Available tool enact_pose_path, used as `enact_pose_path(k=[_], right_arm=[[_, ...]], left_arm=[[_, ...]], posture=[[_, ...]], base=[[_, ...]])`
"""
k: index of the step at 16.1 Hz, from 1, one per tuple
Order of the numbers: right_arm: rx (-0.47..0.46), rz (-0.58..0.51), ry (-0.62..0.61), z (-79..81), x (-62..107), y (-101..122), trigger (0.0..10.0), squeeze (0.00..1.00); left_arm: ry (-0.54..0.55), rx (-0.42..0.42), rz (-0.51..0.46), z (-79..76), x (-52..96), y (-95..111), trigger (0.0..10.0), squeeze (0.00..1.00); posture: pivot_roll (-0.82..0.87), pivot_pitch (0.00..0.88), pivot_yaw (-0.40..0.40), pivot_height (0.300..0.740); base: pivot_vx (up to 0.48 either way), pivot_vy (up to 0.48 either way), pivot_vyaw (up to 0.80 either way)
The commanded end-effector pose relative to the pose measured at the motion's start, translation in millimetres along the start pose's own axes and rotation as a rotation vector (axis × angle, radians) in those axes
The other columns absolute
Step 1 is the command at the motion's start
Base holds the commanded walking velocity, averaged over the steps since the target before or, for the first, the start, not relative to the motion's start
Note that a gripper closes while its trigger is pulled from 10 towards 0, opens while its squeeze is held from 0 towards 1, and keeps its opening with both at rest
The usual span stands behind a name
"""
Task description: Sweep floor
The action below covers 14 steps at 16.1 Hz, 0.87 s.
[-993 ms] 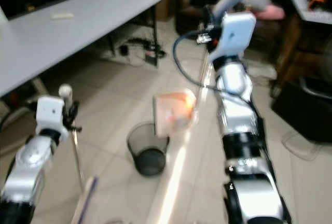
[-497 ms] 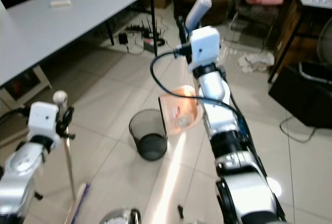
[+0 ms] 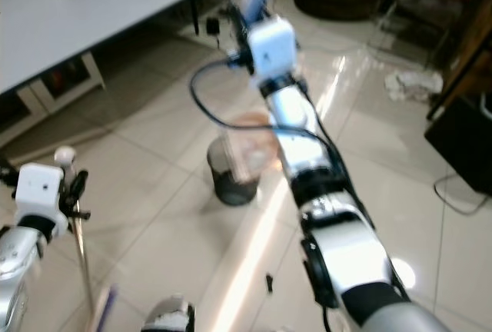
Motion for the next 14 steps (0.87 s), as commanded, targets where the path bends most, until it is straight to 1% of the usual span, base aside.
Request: enact_pose_path(k=[1, 2, 3, 6, 9, 10, 11, 12, 13, 14], right_arm=[[-0.002, -0.068, -0.050, -12.9, -4.0, 13.7, 10.0, 0.00], [-0.034, -0.080, -0.122, -25.3, -3.5, 14.8, 10.0, 0.00], [-0.094, -0.092, -0.219, -41.1, -2.1, 15.3, 10.0, 0.00], [-0.213, -0.133, -0.429, -78.9, 6.3, 18.6, 10.0, 0.00], [-0.245, -0.158, -0.490, -92.3, 10.7, 22.3, 10.0, 0.00], [-0.259, -0.187, -0.511, -99.2, 11.5, 27.8, 10.0, 0.00], [-0.253, -0.212, -0.496, -100.4, 8.2, 36.1, 10.0, 0.00], [-0.241, -0.215, -0.480, -99.2, 5.9, 39.4, 10.0, 0.00], [-0.219, -0.199, -0.443, -94.6, 2.2, 42.5, 10.0, 0.00], [-0.182, -0.159, -0.387, -86.9, 1.5, 46.7, 10.0, 0.00]], left_arm=[[0.029, -0.013, -0.063, 4.7, 0.2, 17.8, 10.0, 0.00], [0.020, 0.004, -0.068, 0.5, -0.5, 20.0, 10.0, 0.00], [0.012, 0.019, -0.076, -1.8, -1.6, 22.9, 10.0, 0.00], [0.013, 0.029, -0.088, 1.5, -6.1, 27.1, 10.0, 0.00], [0.007, 0.033, -0.097, 0.8, -7.9, 29.3, 10.0, 0.00], [0.001, 0.040, -0.108, -1.0, -9.9, 32.6, 10.0, 0.00], [-0.011, 0.055, -0.118, -4.4, -14.2, 37.4, 10.0, 0.00], [-0.012, 0.052, -0.123, -5.6, -16.5, 39.6, 10.0, 0.00], [-0.012, 0.080, -0.151, -8.1, -20.1, 47.0, 10.0, 0.00], [-0.017, 0.094, -0.214, -13.9, -26.9, 63.3, 10.0, 0.00]], posture=[[0.17, 0.131, 0.022, 0.740], [0.17, 0.126, 0.025, 0.740], [0.17, 0.124, 0.028, 0.740], [0.17, 0.111, 0.036, 0.740], [0.17, 0.100, 0.038, 0.740], [0.16, 0.097, 0.039, 0.740], [0.14, 0.090, 0.043, 0.740], [0.12, 0.088, 0.042, 0.740], [0.10, 0.084, 0.041, 0.740], [0.05, 0.083, 0.044, 0.740]], base=[[0.000, 0.000, 0.00], [0.000, 0.000, 0.00], [0.000, 0.000, 0.00], [0.000, 0.000, 0.00], [0.000, 0.000, 0.00], [0.000, 0.000, 0.00], [0.000, 0.000, 0.00], [0.000, 0.000, 0.00], [0.000, 0.000, 0.00], [0.000, 0.000, 0.00]])
Point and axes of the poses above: a point about 5 cm out from each wrist's last joint towards the gripper, its own x axis pointing back from the gripper into the wrist, its own y axis along the axis of the wrist's last joint, z = x × y, the point moved 4 cm from there along -x, pointing out of the wrist towards the gripper, and after that the axes turned 14 degrees about -x, right-handed, at the moved point
